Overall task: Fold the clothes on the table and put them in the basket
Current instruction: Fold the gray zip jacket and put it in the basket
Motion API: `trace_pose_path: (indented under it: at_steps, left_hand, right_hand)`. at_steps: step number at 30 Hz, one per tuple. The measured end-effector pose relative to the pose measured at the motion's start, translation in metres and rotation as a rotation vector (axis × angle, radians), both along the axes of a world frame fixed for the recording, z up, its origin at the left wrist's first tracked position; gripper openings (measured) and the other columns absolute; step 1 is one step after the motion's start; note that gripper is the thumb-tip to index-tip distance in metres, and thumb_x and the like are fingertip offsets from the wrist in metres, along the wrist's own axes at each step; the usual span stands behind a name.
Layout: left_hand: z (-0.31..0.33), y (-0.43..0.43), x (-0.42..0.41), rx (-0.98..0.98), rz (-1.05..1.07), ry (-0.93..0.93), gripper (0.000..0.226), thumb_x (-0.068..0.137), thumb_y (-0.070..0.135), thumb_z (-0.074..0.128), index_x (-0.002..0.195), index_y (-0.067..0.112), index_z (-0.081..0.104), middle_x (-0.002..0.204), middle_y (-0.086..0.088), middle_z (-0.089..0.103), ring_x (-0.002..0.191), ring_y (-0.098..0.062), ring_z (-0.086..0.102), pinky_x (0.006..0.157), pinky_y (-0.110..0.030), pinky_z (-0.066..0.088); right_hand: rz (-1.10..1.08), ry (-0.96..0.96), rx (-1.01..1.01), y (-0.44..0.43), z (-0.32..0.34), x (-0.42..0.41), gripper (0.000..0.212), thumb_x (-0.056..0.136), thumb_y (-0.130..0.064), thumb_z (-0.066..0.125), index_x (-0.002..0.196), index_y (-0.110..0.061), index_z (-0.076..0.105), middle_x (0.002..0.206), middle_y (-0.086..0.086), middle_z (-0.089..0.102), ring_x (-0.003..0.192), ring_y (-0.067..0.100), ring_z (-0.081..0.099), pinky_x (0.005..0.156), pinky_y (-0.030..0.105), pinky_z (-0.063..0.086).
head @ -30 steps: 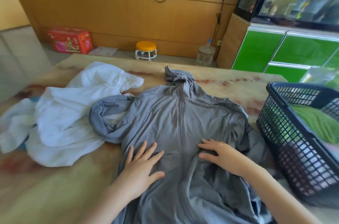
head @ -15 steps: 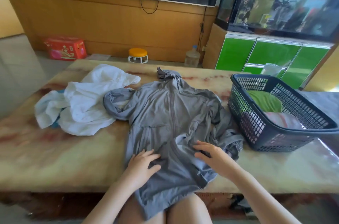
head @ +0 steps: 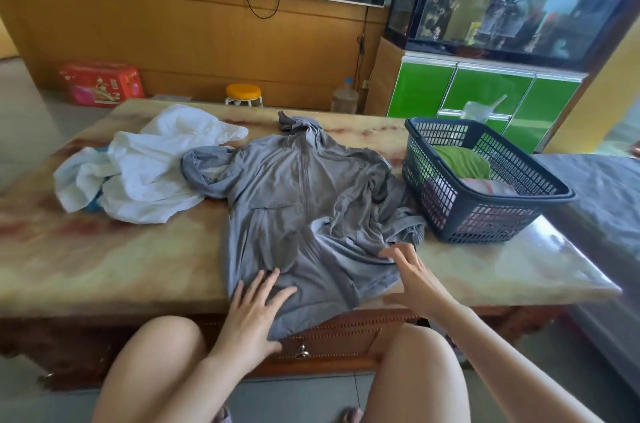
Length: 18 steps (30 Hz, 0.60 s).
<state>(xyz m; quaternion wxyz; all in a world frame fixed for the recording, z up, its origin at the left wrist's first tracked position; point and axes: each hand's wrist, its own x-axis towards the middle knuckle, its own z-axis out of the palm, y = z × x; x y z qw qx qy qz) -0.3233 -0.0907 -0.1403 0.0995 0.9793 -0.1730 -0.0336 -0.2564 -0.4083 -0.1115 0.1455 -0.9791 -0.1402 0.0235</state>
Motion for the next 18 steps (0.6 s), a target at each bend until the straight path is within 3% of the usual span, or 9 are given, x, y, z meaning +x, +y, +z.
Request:
trace_pose_path:
  at_steps: [2,4,6,9,12,15,18]
  left_hand:
    - [-0.007,0.000,0.003,-0.156,0.008,-0.171,0.085,0.033,0.022,0.094,0.109,0.033,0.057,0.124,0.001,0.058,0.112,-0.027,0.061,0.088,-0.050,0.050]
    - [-0.006,0.002,0.006,-0.276,0.034,-0.272,0.058,0.042,0.005,0.090,0.091,0.028,0.068,0.107,0.005,0.061,0.096,-0.021,0.065,0.082,-0.040,0.055]
    - [0.000,0.005,0.007,-0.317,0.079,-0.295,0.043,0.048,0.002,0.087,0.081,0.025,0.070,0.093,0.009,0.061,0.082,-0.012,0.064,0.067,-0.021,0.050]
    - [0.012,0.010,0.006,-0.416,0.179,-0.225,0.029,0.071,0.006,0.077,0.089,0.026,0.068,0.087,0.015,0.059,0.079,-0.010,0.062,0.057,-0.016,0.038]
    - [0.016,0.024,0.005,-0.491,0.158,-0.164,0.033,0.082,0.008,0.067,0.096,0.037,0.059,0.083,0.021,0.055,0.078,-0.001,0.055,0.061,-0.023,0.041]
    - [0.030,0.043,0.001,-0.567,0.097,-0.162,0.049,0.083,0.002,0.066,0.099,0.047,0.053,0.092,0.024,0.056,0.076,0.005,0.056,0.065,-0.015,0.041]
    - [0.051,0.063,-0.006,-0.665,0.117,-0.181,0.055,0.085,0.001,0.064,0.089,0.056,0.056,0.091,0.019,0.061,0.082,0.005,0.058,0.071,-0.007,0.037]
  right_hand:
    - [0.006,-0.013,-0.013,-0.002,0.000,0.003,0.069,0.068,-0.031,0.082,0.127,-0.029,0.046,0.130,-0.004,0.033,0.124,0.018,0.033,0.098,0.032,0.040]
    - [0.050,-0.021,-0.068,-0.004,0.000,0.005,0.059,0.071,-0.036,0.079,0.123,-0.029,0.053,0.130,-0.004,0.037,0.124,0.017,0.030,0.100,0.032,0.037]
    - [0.066,-0.027,-0.047,-0.005,-0.002,0.002,0.050,0.072,-0.037,0.078,0.117,-0.027,0.058,0.130,-0.004,0.041,0.123,0.016,0.031,0.099,0.033,0.039]
    - [0.043,-0.099,0.014,-0.005,-0.008,-0.005,0.030,0.073,-0.030,0.079,0.099,-0.022,0.065,0.129,-0.004,0.044,0.122,0.015,0.032,0.092,0.038,0.046]
    - [-0.024,-0.160,0.148,0.002,-0.003,-0.015,0.009,0.077,-0.027,0.076,0.080,-0.021,0.069,0.121,-0.009,0.051,0.117,0.008,0.035,0.079,0.029,0.046]
    - [-0.044,-0.183,0.110,0.014,0.015,-0.030,0.010,0.087,-0.034,0.065,0.091,-0.026,0.069,0.100,-0.014,0.064,0.097,0.009,0.056,0.070,0.024,0.041]
    - [-0.031,-0.211,0.201,0.028,0.039,-0.049,0.011,0.091,-0.033,0.060,0.094,-0.026,0.068,0.075,-0.016,0.062,0.071,0.005,0.055,0.066,0.025,0.042]
